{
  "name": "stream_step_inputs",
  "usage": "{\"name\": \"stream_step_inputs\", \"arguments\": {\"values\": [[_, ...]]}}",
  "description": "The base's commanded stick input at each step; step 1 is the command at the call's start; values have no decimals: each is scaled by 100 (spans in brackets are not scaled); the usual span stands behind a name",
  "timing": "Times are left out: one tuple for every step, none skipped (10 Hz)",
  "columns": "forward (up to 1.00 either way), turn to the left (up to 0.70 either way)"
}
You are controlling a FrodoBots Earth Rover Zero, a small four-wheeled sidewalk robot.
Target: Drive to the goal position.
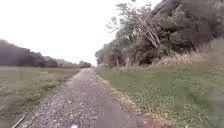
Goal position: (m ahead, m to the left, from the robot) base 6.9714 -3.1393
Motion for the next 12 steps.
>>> {"name": "stream_step_inputs", "arguments": {"values": [[70,14],[70,14],[70,14],[70,14],[70,14],[70,14],[70,14],[70,14],[70,14],[70,14],[70,14],[70,14]]}}
